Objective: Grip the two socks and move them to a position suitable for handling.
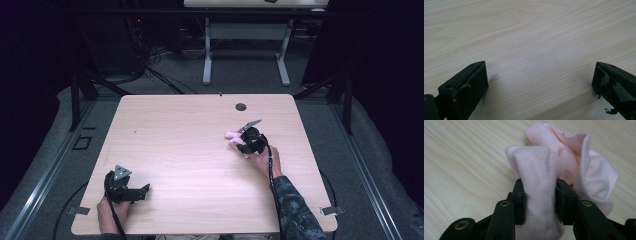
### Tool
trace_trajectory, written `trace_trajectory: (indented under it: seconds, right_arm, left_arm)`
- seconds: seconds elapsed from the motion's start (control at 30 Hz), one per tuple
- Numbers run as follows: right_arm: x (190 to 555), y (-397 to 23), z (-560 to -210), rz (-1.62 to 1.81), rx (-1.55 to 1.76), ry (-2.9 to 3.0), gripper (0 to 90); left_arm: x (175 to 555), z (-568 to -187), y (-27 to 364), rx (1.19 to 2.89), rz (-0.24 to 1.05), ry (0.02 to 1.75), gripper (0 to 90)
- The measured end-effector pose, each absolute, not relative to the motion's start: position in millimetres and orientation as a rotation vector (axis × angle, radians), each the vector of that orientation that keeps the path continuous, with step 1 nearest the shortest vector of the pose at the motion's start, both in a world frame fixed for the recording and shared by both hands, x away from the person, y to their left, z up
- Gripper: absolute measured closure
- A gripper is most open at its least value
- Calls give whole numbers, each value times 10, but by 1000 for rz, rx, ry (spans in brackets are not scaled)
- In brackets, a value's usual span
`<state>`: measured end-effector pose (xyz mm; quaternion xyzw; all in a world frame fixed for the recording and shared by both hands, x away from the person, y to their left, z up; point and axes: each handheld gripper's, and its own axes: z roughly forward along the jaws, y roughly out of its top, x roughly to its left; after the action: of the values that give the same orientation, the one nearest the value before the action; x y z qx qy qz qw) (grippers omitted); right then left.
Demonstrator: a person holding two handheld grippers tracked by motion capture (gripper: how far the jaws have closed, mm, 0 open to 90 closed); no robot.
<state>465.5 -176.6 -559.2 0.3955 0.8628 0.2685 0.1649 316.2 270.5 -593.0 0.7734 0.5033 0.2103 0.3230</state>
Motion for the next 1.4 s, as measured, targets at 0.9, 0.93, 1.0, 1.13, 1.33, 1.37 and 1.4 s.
trace_trajectory:
  seconds: [0.9, 0.93, 1.0, 1.13, 1.33, 1.37, 1.4]
  right_arm:
    - [3448, -1762, -4998, 1222, 958, 2614, 681]
    - [3375, -1721, -5022, 1218, 938, 2645, 681]
    - [3233, -1635, -5077, 1216, 892, 2706, 681]
    - [2996, -1469, -5228, 1170, 842, 2792, 679]
    - [2846, -1352, -5465, 1091, 833, 2873, 677]
    - [2817, -1330, -5503, 1049, 823, 2869, 675]
    - [2785, -1300, -5549, 991, 797, 2894, 619]
  left_arm:
    - [3162, -5930, 2705, 2031, 552, 1320, 1]
    - [3162, -5931, 2705, 2030, 552, 1321, 2]
    - [3162, -5930, 2705, 2030, 552, 1321, 1]
    - [3162, -5930, 2705, 2031, 552, 1320, 2]
    - [3162, -5930, 2705, 2031, 552, 1320, 2]
    - [3162, -5930, 2705, 2030, 552, 1320, 2]
    - [3162, -5930, 2705, 2030, 552, 1321, 1]
